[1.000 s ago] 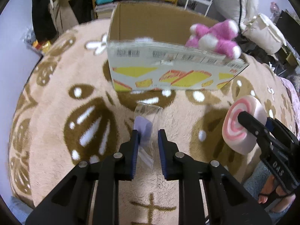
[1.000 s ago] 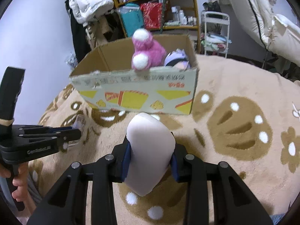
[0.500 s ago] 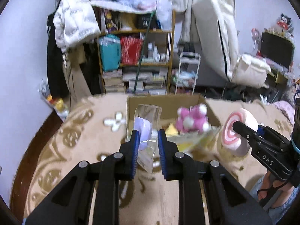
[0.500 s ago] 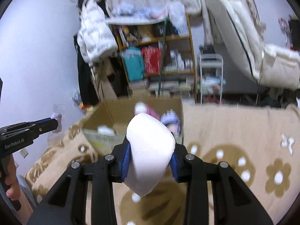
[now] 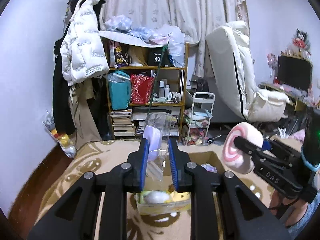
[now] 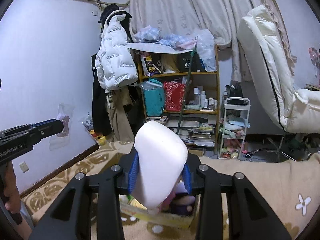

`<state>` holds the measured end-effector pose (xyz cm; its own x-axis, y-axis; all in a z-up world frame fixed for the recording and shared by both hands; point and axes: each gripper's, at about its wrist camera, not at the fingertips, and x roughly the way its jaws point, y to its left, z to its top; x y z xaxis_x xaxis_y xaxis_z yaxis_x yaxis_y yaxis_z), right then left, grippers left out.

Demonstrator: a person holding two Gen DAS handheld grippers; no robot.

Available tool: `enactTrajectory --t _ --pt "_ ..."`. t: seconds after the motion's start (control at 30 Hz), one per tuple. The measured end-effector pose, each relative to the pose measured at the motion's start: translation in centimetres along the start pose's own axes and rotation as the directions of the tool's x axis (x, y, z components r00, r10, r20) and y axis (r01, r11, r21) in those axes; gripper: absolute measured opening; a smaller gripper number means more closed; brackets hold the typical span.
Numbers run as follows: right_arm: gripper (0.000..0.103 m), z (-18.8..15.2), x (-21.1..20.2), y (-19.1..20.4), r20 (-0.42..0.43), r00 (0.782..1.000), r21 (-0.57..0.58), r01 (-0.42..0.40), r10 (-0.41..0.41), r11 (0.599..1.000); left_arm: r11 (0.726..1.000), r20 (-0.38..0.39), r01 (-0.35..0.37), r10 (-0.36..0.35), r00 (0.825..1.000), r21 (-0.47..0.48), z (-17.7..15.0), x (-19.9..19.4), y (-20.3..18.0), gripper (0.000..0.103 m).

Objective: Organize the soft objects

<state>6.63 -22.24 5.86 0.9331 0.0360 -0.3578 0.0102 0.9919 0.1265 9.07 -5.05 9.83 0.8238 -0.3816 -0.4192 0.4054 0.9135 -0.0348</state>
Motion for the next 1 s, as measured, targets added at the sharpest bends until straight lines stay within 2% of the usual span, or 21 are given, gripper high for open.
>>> enactTrajectory --t 0.13,0.3,0.47,0.73,0.8,0.9,1.0 --pt "0.042 0.1 1.8 0.2 -0.016 1.0 0.011 -0.006 0.006 1.0 1.0 0.005 0.004 -0.004 1.0 0.001 0.0 1.2 0.0 0.02" --pt "0.042 -0.9 4.3 0.3 -0.057 0.998 0.026 -0.023 0.025 0.999 1.0 -0.025 0.012 -0.012 1.0 0.007 -1.1 3.4 0.0 0.02" --pt "0.043 -2.2 6.5 0.5 -0.11 0.993 0.033 -0.038 0.041 0.999 1.0 -0.117 0.014 -0.015 0.993 -0.004 -3.5 7.0 0.2 0.02" --pt "0.053 -2.9 8.7 0.7 -0.167 0.982 0.046 -0.084 0.09 0.995 0.999 -0.203 -0.043 0.042 0.978 -0.001 -5.9 9.0 1.2 0.024" --pt "0.063 -3.0 8.8 0.7 -0.167 0.982 0.045 -0.084 0.091 0.995 0.998 -0.216 -0.056 0.057 0.975 0.007 -6.3 9.0 1.3 0.025" --pt "0.078 -2.8 8.4 0.8 -0.147 0.986 0.046 -0.072 0.078 0.996 0.997 -0.229 -0.078 0.079 0.97 0.01 -6.6 8.8 1.6 0.032" --pt "0.084 -2.6 7.9 0.6 -0.152 0.986 0.052 -0.058 0.065 0.997 0.992 -0.227 -0.125 0.117 0.967 -0.023 -6.8 7.9 2.2 0.056"
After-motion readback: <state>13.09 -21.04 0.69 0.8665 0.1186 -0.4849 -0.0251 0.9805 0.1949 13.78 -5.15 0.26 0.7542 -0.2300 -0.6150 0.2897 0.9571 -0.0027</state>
